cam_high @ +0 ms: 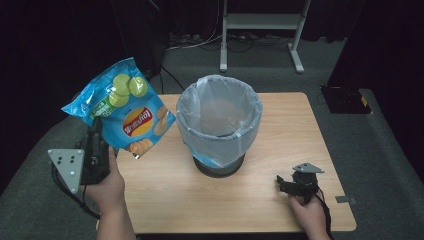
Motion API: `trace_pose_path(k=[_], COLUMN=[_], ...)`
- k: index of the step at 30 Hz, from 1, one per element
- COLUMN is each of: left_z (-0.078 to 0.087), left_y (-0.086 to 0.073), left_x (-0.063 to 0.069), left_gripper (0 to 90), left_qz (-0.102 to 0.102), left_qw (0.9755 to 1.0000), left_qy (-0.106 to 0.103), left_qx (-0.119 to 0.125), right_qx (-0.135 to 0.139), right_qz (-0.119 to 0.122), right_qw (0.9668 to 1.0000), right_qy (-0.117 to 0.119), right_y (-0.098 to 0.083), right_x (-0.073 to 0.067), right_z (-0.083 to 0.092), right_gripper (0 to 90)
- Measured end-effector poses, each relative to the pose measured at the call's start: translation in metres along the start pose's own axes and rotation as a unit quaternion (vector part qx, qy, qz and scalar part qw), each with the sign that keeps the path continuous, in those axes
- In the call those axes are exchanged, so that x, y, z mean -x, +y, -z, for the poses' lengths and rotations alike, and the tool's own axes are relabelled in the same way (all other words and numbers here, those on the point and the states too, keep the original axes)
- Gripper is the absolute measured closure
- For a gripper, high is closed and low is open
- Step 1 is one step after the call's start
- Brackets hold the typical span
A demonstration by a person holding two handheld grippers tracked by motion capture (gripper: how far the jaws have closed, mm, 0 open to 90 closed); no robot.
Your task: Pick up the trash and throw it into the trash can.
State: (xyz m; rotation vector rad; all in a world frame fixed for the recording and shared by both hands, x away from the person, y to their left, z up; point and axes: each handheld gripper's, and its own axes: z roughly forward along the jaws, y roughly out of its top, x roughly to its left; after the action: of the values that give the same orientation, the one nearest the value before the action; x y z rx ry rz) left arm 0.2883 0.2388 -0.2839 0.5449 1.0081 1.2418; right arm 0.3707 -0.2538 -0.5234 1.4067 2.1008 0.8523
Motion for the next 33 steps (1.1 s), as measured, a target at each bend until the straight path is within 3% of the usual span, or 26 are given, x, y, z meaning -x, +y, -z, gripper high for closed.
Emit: trace_pose_path(k=[6,13,16,20,26,30,33], left_z=[-0.018,-0.037,-0.043,-0.046,-0.05,-0.051,-0.051], left_y=[0.005,0.011,0.012,0.017,0.022,0.009,-0.007], left_x=[0.013,0.036,0.051,0.06,0.085,0.108,0.129], left_gripper=[89.4,89.5,89.5,89.5,89.6,89.5,89.5], left_qz=[-0.021,-0.012,-0.004,0.002,0.019,0.02,0.031], left_qw=[0.9997,0.9992,0.9984,0.9976,0.9943,0.9913,0.9882], left_qy=[-0.011,-0.037,-0.054,-0.066,-0.101,-0.129,-0.15], left_qx=[0.005,0.011,0.017,0.023,0.03,0.015,-0.001], right_qx=[0.0,0.001,0.001,0.002,0.001,0.003,0.003], right_qz=[0.0,0.0,0.001,0.002,0.002,0.003,0.003], right_qw=[1.0,1.0,1.0,1.0,1.0,1.0,1.0], right_qy=[-0.001,-0.001,-0.001,-0.001,0.0,0.0,0.0], right_y=[0.0,0.0,0.0,0.0,0.0,0.0,0.0], right_x=[0.0,0.0,0.0,0.0,0.0,-0.001,-0.001], right_z=[0.0,0.0,0.0,0.0,0.0,0.0,0.0], right_gripper=[17.4,17.4,17.4,17.7,18.2,18.3,18.4])
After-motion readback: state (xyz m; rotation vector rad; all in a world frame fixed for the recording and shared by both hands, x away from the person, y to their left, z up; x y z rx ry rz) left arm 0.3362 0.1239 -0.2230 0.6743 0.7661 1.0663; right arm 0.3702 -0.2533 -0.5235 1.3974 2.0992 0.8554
